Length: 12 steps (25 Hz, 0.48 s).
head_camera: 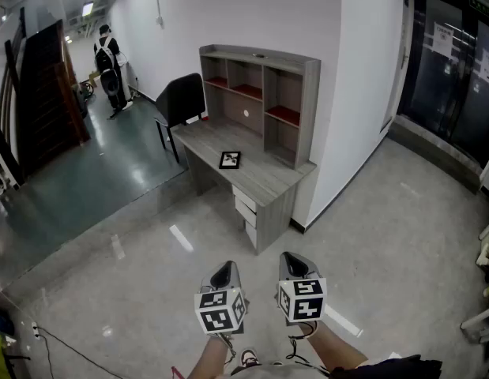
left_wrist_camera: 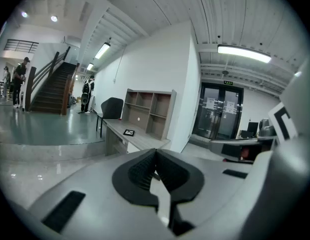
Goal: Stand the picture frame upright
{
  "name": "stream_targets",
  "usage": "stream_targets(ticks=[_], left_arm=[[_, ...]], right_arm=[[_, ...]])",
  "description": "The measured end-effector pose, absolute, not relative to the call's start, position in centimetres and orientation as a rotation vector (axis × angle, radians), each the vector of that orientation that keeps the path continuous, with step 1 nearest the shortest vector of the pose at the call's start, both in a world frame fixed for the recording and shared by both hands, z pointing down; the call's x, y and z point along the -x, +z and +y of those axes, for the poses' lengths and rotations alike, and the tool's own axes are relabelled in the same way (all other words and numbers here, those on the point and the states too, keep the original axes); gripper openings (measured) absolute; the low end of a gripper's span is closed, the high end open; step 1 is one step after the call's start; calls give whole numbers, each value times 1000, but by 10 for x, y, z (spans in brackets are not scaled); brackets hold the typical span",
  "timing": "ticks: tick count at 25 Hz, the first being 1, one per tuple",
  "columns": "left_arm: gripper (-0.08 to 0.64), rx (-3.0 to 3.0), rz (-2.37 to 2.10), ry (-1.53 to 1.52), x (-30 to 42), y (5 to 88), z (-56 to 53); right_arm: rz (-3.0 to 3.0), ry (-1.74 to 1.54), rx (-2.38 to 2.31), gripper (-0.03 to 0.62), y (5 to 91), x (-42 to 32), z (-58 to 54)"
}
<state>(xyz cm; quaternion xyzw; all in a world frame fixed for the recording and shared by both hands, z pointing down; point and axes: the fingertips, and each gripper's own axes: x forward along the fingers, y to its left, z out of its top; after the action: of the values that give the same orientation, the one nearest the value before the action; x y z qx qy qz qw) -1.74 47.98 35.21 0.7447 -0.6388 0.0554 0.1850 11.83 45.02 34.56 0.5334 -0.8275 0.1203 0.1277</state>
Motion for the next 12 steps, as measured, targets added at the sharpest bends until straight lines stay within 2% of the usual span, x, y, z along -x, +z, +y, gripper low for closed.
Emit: stream_targets(ticks=[12], left_arm=[[12,-2116,-1776,166,46,350,465]], right_arm=[[-2421,369,-1576,31,337,-90,442]])
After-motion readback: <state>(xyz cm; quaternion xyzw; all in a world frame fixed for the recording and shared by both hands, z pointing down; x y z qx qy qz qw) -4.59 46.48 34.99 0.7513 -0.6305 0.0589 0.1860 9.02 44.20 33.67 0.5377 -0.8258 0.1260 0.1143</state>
